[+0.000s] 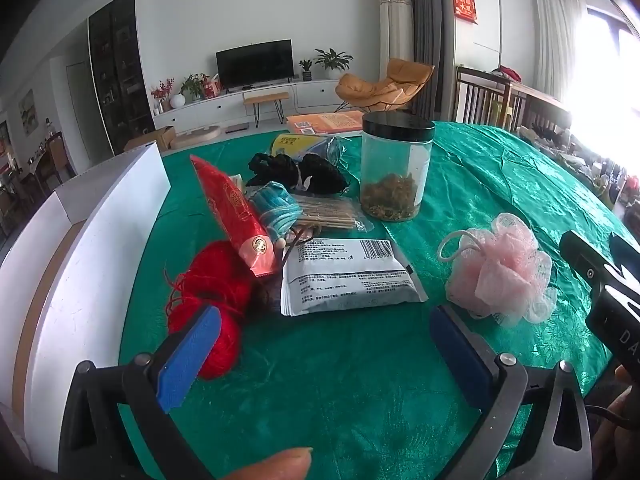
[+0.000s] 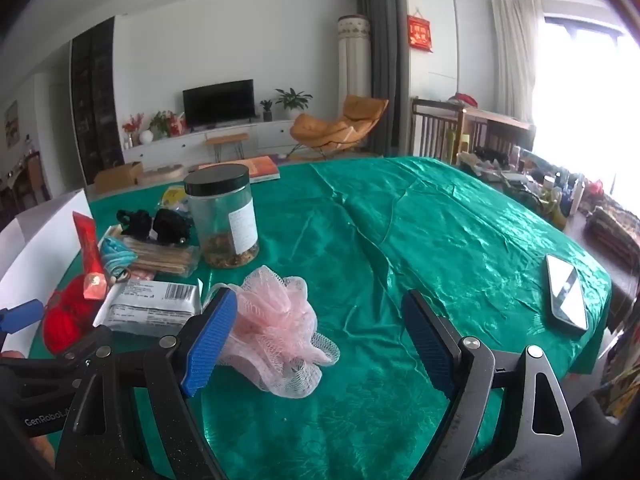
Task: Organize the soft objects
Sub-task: 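Move both tools toward the items on the table, then reach the right tool over the pink mesh bath puff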
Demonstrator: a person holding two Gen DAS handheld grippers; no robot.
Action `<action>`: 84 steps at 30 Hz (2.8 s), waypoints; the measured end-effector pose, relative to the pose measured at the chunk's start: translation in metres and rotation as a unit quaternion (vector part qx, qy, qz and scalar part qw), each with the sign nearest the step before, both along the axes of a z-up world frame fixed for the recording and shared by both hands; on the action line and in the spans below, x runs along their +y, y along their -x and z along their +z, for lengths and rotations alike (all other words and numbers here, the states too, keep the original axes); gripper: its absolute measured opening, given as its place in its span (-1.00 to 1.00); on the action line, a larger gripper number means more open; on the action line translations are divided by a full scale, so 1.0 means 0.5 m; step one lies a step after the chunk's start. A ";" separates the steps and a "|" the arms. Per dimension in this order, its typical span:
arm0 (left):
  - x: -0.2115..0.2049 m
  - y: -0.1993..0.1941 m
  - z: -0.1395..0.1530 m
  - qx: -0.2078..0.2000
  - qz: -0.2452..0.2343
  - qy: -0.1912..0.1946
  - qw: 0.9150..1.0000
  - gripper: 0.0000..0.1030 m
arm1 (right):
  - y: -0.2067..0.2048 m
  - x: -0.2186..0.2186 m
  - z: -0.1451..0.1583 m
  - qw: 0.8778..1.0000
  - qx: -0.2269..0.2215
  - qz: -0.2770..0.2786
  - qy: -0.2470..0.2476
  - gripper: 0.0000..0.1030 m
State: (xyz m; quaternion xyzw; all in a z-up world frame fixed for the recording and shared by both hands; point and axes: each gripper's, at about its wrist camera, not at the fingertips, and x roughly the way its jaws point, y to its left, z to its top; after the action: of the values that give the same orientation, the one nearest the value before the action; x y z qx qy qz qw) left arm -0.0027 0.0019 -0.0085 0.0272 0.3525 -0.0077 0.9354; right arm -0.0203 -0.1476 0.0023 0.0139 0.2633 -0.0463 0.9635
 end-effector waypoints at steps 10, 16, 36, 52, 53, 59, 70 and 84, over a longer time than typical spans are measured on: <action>0.005 0.000 -0.007 0.005 -0.001 0.003 1.000 1.00 | 0.003 0.004 0.002 1.000 0.000 0.000 0.001 0.68; 0.006 0.002 -0.015 0.008 0.000 0.002 1.000 1.00 | 0.004 0.004 0.002 1.000 0.000 0.000 0.001 0.68; 0.014 -0.011 -0.065 0.036 0.005 -0.008 0.999 1.00 | 0.003 0.004 0.002 1.000 0.000 0.000 0.001 0.68; 0.036 -0.063 -0.145 0.112 0.006 -0.008 0.994 1.00 | -0.006 0.010 -0.010 1.000 0.011 -0.001 -0.008 0.68; 0.039 -0.068 -0.145 0.115 0.007 -0.003 0.993 1.00 | -0.008 0.008 -0.013 1.000 0.015 -0.001 -0.010 0.68; 0.059 -0.106 -0.151 0.120 0.013 0.018 0.993 1.00 | -0.040 -0.010 -0.044 0.997 0.070 0.009 -0.038 0.68; 0.076 -0.177 -0.153 0.114 0.022 0.025 0.993 1.00 | -0.078 0.049 -0.092 0.983 0.155 0.098 -0.030 0.68; 0.075 -0.176 -0.152 0.114 0.023 0.025 0.993 1.00 | -0.268 -0.064 -0.103 0.983 0.176 -0.015 -0.040 0.67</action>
State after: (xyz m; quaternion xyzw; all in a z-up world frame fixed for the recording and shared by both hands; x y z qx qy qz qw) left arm 0.0851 0.0394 -0.0845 -0.0057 0.4567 0.0022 0.8896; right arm 0.1138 -0.1797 -0.0491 0.0482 0.4301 -0.0519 0.9000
